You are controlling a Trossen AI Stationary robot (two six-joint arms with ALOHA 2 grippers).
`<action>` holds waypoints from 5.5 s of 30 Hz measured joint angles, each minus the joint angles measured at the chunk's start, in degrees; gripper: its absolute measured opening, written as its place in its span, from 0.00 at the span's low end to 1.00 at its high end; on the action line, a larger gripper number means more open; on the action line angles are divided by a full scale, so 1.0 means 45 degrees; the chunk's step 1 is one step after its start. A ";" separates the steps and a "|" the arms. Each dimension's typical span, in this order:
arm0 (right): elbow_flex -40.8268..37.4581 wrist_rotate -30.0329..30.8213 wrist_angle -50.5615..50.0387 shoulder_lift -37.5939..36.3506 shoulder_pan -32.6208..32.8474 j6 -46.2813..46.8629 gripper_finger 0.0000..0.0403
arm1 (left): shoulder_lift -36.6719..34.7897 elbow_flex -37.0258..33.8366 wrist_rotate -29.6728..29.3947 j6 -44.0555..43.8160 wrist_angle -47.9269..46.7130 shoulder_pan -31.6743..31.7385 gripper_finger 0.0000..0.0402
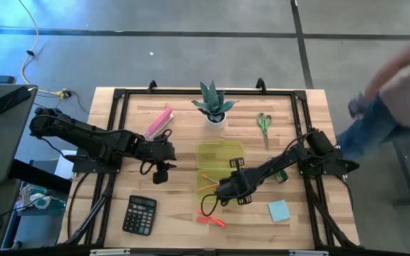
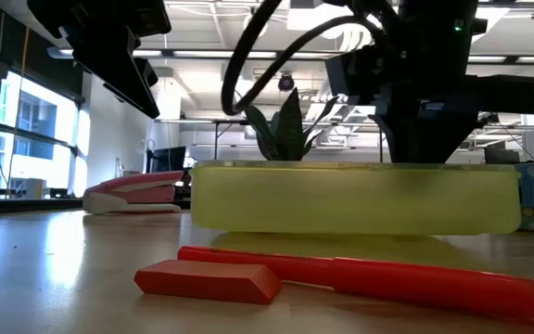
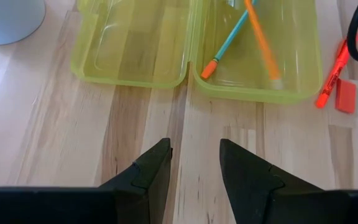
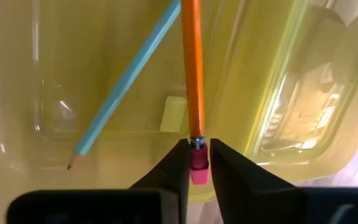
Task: Pack school essentials
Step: Put the yellow pencil into the supply box, then put the orange pen into the supply box
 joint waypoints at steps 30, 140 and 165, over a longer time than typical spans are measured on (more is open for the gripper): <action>0.1119 -0.0745 0.0162 -0.1045 0.1099 0.4756 0.25 | -0.0005 0.0000 -0.0024 0.0330 0.0049 0.0005 0.31; 0.1379 -0.1952 0.4621 0.2360 0.2919 0.6885 0.13 | -0.0005 0.0000 -0.0024 0.0335 -0.0039 0.0005 0.31; 0.5421 0.1875 -0.2250 0.2224 0.3268 0.6568 0.13 | -0.0005 0.0000 -0.0044 0.0335 -0.0025 0.0005 0.31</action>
